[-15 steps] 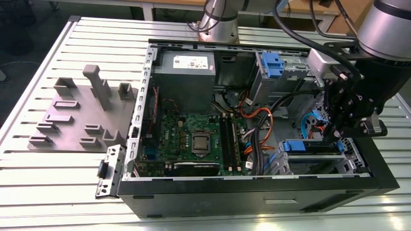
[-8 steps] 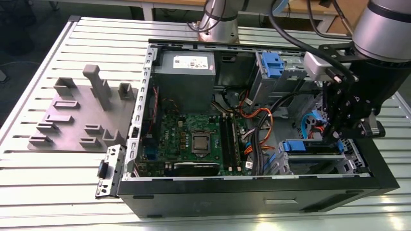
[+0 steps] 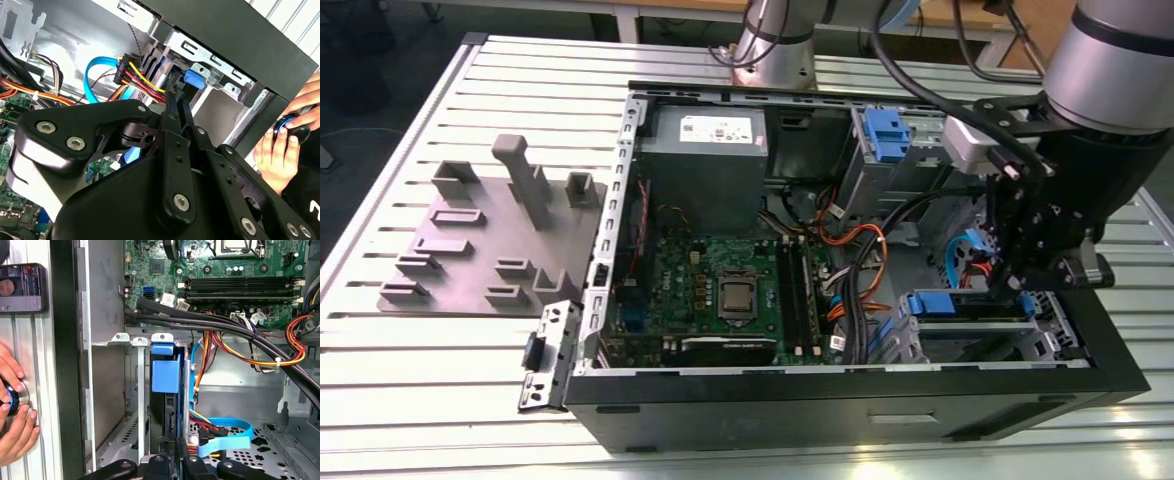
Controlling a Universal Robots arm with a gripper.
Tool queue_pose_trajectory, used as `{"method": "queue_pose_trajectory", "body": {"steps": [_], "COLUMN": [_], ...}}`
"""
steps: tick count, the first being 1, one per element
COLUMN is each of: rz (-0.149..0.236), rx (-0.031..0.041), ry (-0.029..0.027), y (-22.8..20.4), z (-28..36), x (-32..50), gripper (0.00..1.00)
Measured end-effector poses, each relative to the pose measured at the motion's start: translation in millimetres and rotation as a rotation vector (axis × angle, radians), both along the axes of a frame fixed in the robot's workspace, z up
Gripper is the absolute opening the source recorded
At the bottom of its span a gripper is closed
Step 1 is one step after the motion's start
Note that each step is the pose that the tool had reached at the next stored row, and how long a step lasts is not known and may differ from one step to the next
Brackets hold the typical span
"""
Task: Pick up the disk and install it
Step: 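Insert the first disk wire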
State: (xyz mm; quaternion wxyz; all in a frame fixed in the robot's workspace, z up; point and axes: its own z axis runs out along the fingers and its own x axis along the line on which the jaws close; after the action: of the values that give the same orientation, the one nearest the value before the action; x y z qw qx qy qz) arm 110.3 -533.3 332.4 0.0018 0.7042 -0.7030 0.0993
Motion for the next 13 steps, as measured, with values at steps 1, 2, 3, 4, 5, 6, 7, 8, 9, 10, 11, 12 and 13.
{"method": "queue_pose_trajectory", "body": {"steps": [1,2,3,4,5,6,7,8,9,10,11,12,13], "rz": [0.0,0.0,0.0,0.0,0.0,-0.001,-0.001,-0.001,-0.001,-0.002,-0.002,-0.002,-0.002], "rx": [0.0001,0.0001,0.0,0.0,0.0,0.0,0.0003,0.0005,0.0009,0.0012,0.0012,0.0012,0.0013], "ry": [-0.0014,-0.0023,-0.0026,-0.0026,-0.0027,-0.0027,-0.0027,-0.0027,-0.0027,-0.0027,-0.0027,-0.0027,-0.0027], "y": [0.0,-0.1,0.0,0.0,0.0,0.0,0.0,0.0,0.0,0.0,0.0,0.0,0.0], "z": [-0.2,-0.3,-0.4,-0.5,-0.7,-0.8,-0.9,-1.0,-1.1,-1.3,-1.5,-1.6,-1.9], "x": [-0.6,-1.0,-1.1,-1.1,-1.1,-1.1,-1.1,-1.2,-1.2,-1.2,-1.2,-1.2,-1.2], "gripper": [0.16,0.16,0.16,0.16,0.16,0.16,0.16,0.16,0.16,0.16,0.16,0.16,0.16]}}
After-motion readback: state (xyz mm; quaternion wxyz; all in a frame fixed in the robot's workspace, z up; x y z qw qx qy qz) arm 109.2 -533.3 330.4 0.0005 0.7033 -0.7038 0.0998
